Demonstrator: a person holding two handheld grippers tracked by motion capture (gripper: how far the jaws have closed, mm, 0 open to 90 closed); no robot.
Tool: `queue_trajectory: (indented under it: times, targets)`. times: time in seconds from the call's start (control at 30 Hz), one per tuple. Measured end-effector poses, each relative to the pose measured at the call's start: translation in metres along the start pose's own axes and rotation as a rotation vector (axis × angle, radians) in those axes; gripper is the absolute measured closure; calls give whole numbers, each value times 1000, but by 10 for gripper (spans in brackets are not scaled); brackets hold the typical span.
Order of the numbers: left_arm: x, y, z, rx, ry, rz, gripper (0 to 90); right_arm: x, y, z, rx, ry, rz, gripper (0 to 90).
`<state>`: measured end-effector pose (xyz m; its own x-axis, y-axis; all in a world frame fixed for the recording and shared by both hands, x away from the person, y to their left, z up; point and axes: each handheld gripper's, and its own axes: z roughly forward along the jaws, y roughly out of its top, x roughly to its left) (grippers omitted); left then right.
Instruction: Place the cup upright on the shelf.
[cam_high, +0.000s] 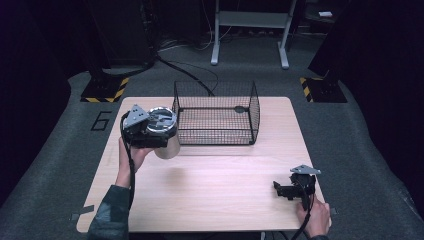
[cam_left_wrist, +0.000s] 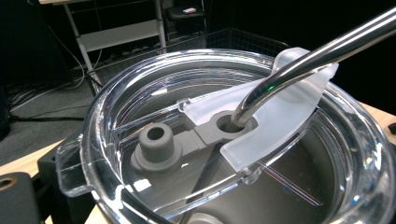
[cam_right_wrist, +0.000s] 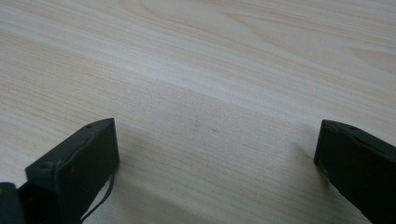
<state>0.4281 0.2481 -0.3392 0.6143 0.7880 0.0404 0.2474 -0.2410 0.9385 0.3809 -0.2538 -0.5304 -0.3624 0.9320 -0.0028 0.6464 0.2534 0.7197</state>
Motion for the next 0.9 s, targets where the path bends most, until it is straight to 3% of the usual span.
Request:
queue_trajectory:
  times: [0.43,0.9]
  targets:
    - [-2,19,13,1,-9,19,35,0,0,0,1,0,-1,0]
    - [-4,36,38,0,-16,23,35,0,0,0,1,0,-1,0]
